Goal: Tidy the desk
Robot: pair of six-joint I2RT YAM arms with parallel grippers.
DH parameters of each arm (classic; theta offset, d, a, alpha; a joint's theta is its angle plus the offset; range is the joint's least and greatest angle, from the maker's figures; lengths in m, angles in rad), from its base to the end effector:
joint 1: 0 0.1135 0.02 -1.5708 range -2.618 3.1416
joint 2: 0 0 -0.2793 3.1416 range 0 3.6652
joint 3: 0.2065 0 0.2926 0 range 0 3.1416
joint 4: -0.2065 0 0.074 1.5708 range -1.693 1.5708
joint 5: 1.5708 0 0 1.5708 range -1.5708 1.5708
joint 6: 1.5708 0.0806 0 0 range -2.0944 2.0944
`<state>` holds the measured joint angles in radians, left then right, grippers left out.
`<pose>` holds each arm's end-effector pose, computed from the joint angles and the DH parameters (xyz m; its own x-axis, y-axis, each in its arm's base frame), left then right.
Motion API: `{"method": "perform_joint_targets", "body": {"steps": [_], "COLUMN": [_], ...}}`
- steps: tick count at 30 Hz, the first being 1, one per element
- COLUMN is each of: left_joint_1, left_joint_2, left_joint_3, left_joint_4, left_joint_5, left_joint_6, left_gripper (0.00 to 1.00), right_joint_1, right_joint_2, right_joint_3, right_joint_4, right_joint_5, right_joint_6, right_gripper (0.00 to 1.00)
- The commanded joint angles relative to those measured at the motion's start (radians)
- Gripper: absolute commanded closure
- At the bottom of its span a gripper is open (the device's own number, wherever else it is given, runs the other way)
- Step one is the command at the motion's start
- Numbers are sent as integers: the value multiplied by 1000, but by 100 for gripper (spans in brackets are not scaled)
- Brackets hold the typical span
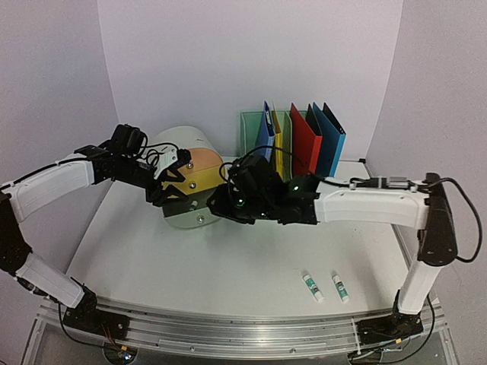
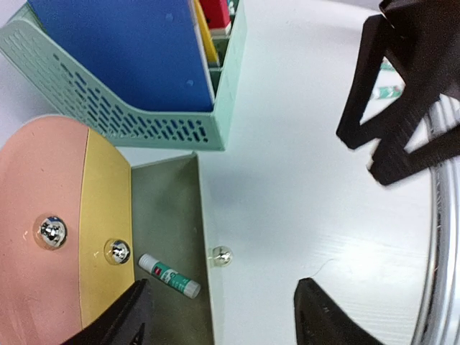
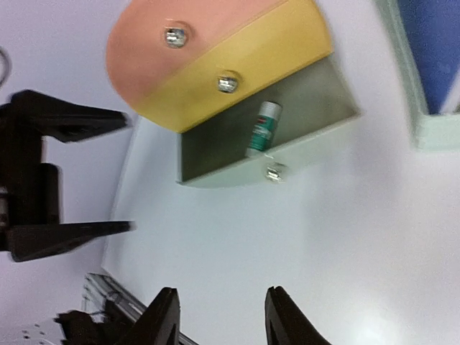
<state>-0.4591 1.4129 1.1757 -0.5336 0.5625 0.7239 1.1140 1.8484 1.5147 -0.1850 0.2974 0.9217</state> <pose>0.3131 -0.2027 0.2813 0.0075 0.6213 -0.7836 0.9515 0.2367 0.1967 0.2497 0.4544 0.2701 -0.7263 0.2490 -0.6407 -0.2766 0.7474 0.6040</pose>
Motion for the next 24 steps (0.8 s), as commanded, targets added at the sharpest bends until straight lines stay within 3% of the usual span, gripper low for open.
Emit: {"method": "perform_joint_targets", "body": {"steps": [1, 3, 4, 7, 9, 12, 16, 19, 24], "left_joint_1": [-1, -1, -1, -1, -1, -1, -1, -1, -1], "left_joint_2": [-126, -169, -186, -220, -229, -234, -248, -255, -252], "left_joint_3": [-45, -69, -80, -107, -114, -120, -134, -138, -136], "left_joint_4": [-36, -20, 0, 52, 71, 71, 73, 71, 65], "left_joint_5": [260, 326, 352, 406, 422, 419, 403, 390, 384], "left_joint_6": [50, 27, 8, -58, -75, -85, -80, -71, -60], "left_gripper": [23, 13, 6, 0, 0, 0, 0, 0, 0], "right_joint_1": [1, -1, -6, -64, -104, -188, -252, -277, -288], "right_joint_2": [-76, -100, -116, -173, -222, -299, -377, -411, -369], "right_joint_3": [-22, -109, -155, -286, -346, -445, -581, -667, -712], "right_joint_4": [-917, -1102, -1159, -1170, -1132, -1027, -856, -749, -729], "right_joint_5": [179, 163, 140, 67, 38, -26, -114, -177, -192], "right_joint_6": [61, 119, 140, 158, 158, 142, 129, 120, 98], "right_gripper": [56, 46, 33, 16, 10, 15, 36, 39, 40]}}
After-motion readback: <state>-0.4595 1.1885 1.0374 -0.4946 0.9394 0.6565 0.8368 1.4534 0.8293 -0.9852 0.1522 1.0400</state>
